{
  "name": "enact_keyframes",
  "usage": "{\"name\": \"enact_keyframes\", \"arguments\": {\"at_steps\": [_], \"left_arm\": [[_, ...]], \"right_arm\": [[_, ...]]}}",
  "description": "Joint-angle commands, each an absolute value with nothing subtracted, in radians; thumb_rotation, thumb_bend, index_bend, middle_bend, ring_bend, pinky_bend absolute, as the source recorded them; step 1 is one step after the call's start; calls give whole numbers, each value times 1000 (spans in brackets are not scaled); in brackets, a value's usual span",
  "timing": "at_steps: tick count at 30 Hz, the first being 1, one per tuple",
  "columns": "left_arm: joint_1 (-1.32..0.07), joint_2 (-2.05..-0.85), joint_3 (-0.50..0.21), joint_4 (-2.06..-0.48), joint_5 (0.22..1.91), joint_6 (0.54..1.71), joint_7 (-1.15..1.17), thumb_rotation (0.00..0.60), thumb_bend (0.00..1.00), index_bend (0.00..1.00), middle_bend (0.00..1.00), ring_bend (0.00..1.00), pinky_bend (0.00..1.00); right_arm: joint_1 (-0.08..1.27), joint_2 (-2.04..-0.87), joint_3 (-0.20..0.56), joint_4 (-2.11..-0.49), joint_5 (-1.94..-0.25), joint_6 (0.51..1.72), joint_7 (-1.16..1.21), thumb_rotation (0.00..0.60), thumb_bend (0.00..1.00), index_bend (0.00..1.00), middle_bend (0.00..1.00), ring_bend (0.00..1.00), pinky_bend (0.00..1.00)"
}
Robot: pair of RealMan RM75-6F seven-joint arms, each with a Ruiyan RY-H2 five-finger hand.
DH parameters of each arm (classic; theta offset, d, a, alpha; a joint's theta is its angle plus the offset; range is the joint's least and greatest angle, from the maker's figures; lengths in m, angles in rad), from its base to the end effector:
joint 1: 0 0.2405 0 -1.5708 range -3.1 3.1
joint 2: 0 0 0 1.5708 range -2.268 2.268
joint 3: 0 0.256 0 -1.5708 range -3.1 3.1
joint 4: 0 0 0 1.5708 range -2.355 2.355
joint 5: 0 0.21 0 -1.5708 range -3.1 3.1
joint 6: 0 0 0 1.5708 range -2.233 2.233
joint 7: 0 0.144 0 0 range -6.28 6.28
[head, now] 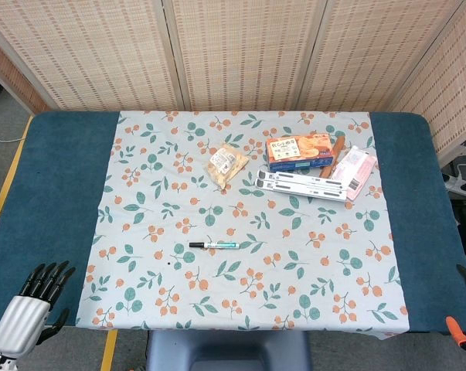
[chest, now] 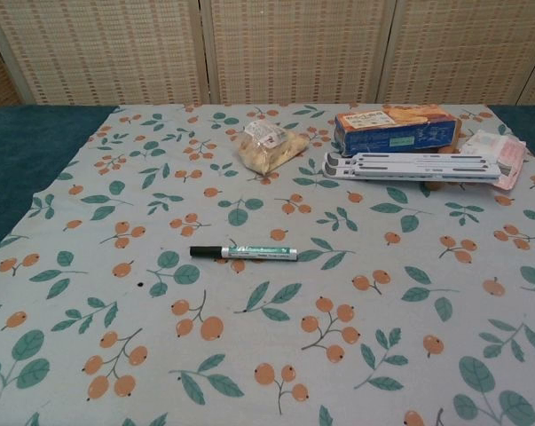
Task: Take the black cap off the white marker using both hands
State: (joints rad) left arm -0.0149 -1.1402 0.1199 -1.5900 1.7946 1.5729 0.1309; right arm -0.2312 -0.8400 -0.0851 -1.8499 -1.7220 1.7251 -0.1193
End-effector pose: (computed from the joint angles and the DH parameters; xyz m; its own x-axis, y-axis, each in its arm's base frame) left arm -0.2918 0.1188 0.1285 0.5125 0.0805 0.8549 0.8417 -0.2442 -0.4816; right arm -0.2827 -0.0622 0.2246 0.5265 -0.0358 0.8494 -0.8459 0.0784 0.5276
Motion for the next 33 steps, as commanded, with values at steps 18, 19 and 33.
{"name": "enact_keyframes", "arguments": {"at_steps": [18,19,33], "left_arm": [[-28,-1140,101,-1587,1752,1548,112,600,420,0,0,0,71],[-28,-1140,99,-1587,1748,1546,114,600,420,0,0,0,71],[-39,-1166,56,-1548,1698,1550,108,600,420,0,0,0,69]], "right_arm": [[16,-1065,42,-2037,-1578,1355,-522,600,191,104,63,0,0],[44,-1095,57,-2050,-1547,1318,-581,600,191,124,83,0,0],[411,-1734,248,-1824,-1042,1176,-1193,600,217,259,187,0,0]]}}
